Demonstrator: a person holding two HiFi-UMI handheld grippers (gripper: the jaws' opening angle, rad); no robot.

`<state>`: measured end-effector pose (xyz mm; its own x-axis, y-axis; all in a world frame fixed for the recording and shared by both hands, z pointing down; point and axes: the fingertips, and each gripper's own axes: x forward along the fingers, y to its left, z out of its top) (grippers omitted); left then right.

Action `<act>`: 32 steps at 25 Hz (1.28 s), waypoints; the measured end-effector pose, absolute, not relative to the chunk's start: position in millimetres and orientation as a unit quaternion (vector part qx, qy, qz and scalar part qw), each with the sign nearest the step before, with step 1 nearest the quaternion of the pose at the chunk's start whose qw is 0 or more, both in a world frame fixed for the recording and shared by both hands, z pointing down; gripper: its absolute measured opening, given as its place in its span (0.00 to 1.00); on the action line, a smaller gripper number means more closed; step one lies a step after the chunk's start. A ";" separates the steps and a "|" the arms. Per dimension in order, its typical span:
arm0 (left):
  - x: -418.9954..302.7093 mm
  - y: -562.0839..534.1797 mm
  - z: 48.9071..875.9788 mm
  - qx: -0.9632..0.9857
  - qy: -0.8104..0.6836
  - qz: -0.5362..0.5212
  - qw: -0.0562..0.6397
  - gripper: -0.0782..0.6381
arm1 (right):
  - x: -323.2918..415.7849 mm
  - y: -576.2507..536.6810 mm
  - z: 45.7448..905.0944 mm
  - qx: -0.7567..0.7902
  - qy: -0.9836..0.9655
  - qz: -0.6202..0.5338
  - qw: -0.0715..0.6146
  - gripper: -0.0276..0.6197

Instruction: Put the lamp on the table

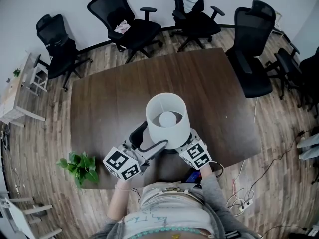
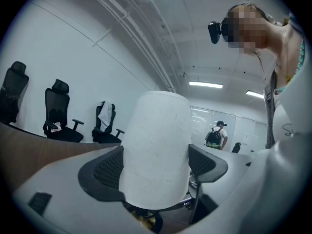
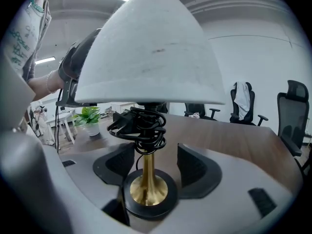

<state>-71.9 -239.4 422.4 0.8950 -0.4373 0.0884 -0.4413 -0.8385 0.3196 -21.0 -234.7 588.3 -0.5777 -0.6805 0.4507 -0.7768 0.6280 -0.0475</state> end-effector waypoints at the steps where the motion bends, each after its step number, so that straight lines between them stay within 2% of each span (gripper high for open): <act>1: -72.3 -238.0 424.2 0.959 -0.228 0.005 0.168 0.72 | -20.7 -233.7 588.9 0.414 -0.880 0.119 0.201 0.45; 14: -71.1 -228.0 424.2 0.960 -0.231 0.010 0.160 0.72 | -18.0 -221.5 581.0 0.420 -0.877 0.094 0.214 0.45; 32: -64.8 -216.7 424.6 0.958 -0.239 0.015 0.155 0.72 | 23.6 -204.4 578.9 0.428 -0.872 0.110 0.213 0.45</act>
